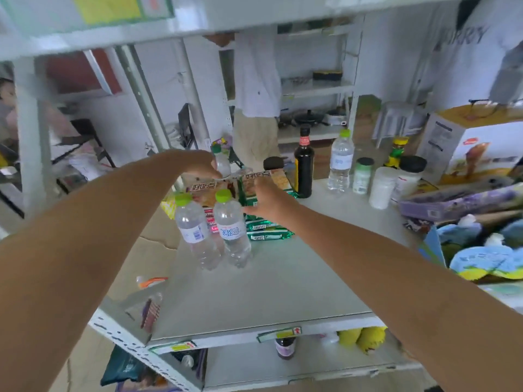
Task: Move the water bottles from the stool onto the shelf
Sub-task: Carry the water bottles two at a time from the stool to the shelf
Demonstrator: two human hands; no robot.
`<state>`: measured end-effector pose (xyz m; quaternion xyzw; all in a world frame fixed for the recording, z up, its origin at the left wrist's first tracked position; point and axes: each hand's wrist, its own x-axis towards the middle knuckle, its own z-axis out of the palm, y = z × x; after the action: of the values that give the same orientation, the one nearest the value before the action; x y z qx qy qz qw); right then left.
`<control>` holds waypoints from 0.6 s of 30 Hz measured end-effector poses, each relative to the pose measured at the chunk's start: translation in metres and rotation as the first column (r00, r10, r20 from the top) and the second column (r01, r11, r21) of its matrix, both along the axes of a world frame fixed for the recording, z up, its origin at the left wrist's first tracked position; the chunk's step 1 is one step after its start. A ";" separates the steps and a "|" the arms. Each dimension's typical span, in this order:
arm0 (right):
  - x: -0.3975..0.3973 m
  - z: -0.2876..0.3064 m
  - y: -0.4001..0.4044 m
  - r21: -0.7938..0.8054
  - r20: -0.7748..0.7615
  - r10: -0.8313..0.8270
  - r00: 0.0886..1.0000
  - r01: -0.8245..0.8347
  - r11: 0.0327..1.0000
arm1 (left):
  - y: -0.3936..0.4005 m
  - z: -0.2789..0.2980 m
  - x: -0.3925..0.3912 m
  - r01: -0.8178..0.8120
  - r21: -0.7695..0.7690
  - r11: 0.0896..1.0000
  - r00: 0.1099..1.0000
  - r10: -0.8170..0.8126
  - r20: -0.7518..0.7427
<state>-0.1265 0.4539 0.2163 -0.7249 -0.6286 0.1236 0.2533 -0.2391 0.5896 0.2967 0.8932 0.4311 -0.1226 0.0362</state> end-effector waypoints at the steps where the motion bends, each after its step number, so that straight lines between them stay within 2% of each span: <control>1: 0.009 -0.001 -0.014 -0.013 0.033 -0.043 0.999 0.044 0.999 | -0.007 0.003 0.014 0.032 0.015 0.999 0.996 -0.033 0.081; 3: 0.032 -0.005 -0.047 -0.065 0.114 -0.161 0.980 0.169 0.983 | -0.028 0.003 0.050 0.116 0.035 0.993 0.978 -0.121 0.173; 6: 0.079 -0.012 -0.111 -0.130 0.199 -0.335 0.921 0.363 0.923 | -0.083 -0.010 0.117 0.295 0.109 0.949 0.921 -0.313 0.234; 9: 0.124 -0.021 -0.190 -0.173 0.238 -0.465 0.853 0.508 0.844 | -0.166 -0.031 0.188 0.455 0.215 0.864 0.796 -0.503 0.337; 11: 0.150 -0.027 -0.247 -0.216 0.219 -0.561 0.799 0.600 0.770 | -0.237 -0.048 0.228 0.551 0.193 0.812 0.726 -0.581 0.368; 14: 0.183 -0.042 -0.340 -0.295 0.196 -0.700 0.687 0.722 0.626 | -0.347 -0.075 0.276 0.721 0.160 0.675 0.591 -0.719 0.366; 16: 0.199 -0.058 -0.406 -0.350 0.221 -0.759 0.613 0.776 0.525 | -0.415 -0.097 0.298 0.823 0.145 0.550 0.489 -0.814 0.314; 18: 0.208 -0.075 -0.473 -0.371 0.231 -0.815 0.531 0.823 0.431 | -0.473 -0.122 0.312 0.887 0.073 0.456 0.425 -0.868 0.258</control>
<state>0.0815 -0.0196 0.1410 -0.9752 -0.1552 0.1167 0.1065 0.0731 0.1165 0.1744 0.9921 -0.1105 -0.0221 0.0560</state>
